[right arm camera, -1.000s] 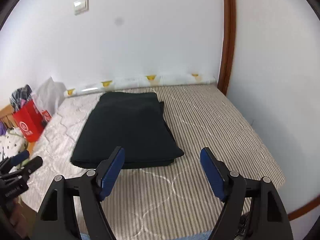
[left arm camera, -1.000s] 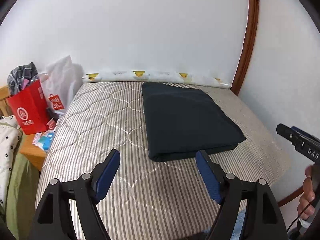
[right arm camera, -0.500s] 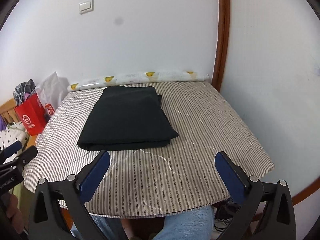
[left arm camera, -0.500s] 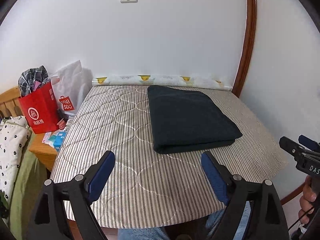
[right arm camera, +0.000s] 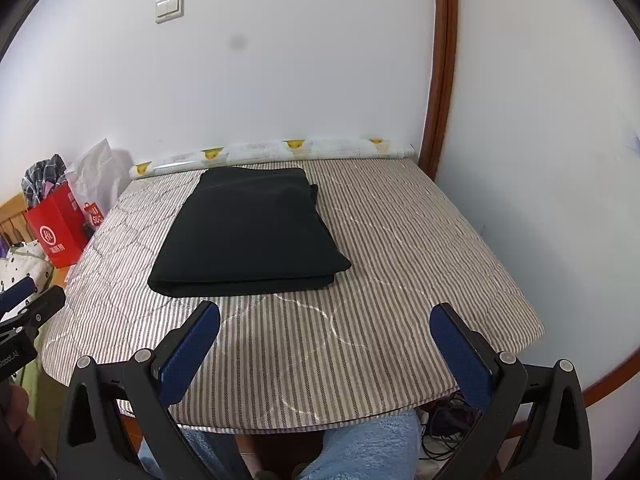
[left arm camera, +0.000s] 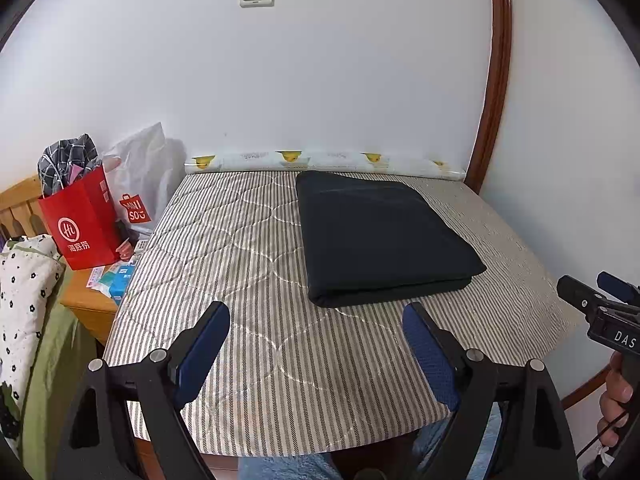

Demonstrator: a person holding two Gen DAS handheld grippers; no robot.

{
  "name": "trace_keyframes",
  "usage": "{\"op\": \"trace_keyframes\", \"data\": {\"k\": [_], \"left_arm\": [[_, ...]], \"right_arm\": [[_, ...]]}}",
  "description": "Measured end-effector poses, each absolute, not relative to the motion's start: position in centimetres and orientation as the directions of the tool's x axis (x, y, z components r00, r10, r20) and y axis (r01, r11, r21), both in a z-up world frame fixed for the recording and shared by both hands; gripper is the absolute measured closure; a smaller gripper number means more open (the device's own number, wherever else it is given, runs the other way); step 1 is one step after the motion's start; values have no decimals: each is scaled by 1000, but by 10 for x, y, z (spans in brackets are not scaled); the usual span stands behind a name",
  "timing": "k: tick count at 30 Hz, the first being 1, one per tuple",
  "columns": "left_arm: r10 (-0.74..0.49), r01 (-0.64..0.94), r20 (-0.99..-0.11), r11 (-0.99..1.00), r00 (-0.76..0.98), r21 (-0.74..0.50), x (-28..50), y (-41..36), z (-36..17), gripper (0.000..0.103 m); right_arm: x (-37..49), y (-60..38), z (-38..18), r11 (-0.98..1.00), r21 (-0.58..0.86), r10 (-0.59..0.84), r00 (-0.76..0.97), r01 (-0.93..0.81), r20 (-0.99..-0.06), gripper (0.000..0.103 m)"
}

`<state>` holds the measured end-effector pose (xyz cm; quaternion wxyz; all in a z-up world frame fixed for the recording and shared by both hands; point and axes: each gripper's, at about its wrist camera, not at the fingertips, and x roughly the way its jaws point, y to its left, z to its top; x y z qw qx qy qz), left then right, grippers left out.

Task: Fold small clothes

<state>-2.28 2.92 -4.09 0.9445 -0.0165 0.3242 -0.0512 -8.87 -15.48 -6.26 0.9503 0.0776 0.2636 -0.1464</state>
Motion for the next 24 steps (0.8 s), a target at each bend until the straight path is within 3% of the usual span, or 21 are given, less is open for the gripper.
{"op": "trace_keyframes", "data": {"k": [24], "left_arm": [[-108, 83, -615, 994, 781, -69, -23, 31, -39, 15]], "right_arm": [[-94, -148, -59, 950, 57, -236, 827, 306, -510, 0]]}}
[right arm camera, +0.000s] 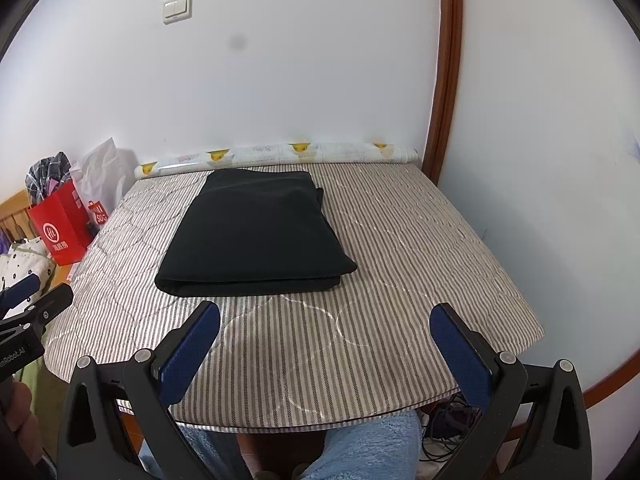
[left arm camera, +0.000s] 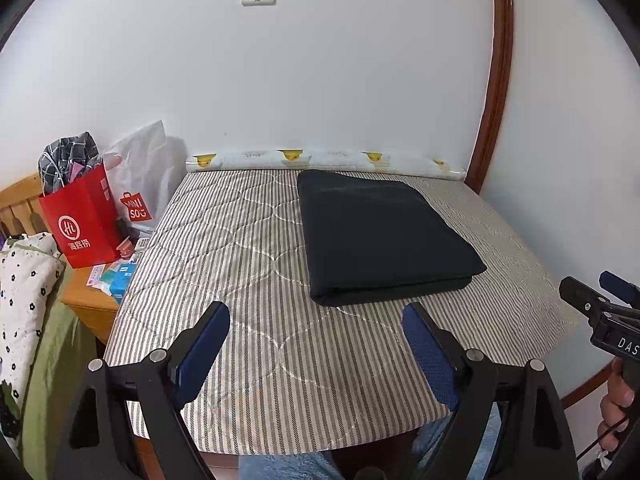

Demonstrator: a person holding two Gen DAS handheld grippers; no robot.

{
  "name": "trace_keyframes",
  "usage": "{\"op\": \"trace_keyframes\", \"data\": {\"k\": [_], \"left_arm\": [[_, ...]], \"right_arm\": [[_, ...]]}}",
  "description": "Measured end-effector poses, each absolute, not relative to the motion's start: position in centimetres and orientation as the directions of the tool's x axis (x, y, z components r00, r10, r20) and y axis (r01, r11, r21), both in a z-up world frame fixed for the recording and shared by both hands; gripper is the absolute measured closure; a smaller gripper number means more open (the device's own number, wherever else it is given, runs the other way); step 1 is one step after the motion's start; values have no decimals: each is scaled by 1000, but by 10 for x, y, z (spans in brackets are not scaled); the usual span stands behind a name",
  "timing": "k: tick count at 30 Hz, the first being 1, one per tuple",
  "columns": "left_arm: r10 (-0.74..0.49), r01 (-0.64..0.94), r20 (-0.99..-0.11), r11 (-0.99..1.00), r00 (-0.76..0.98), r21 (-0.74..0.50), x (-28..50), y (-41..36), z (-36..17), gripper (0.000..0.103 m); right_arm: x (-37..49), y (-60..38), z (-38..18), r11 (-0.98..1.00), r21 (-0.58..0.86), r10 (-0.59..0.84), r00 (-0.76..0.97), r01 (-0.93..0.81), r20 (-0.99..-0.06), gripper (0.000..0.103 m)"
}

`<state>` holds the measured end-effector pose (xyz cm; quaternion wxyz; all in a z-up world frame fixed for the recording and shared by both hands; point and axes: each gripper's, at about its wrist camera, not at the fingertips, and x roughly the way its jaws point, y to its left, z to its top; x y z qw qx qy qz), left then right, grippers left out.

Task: Fold small clothes

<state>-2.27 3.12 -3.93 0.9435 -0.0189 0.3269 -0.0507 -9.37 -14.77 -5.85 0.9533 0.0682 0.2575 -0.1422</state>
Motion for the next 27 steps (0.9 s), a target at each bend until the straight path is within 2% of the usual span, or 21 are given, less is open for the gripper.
{"op": "trace_keyframes", "data": {"k": [27], "left_arm": [[-96, 76, -603, 995, 792, -58, -23, 28, -37, 15]], "right_arm": [[-101, -149, -55, 952, 51, -238, 834, 302, -498, 0]]}}
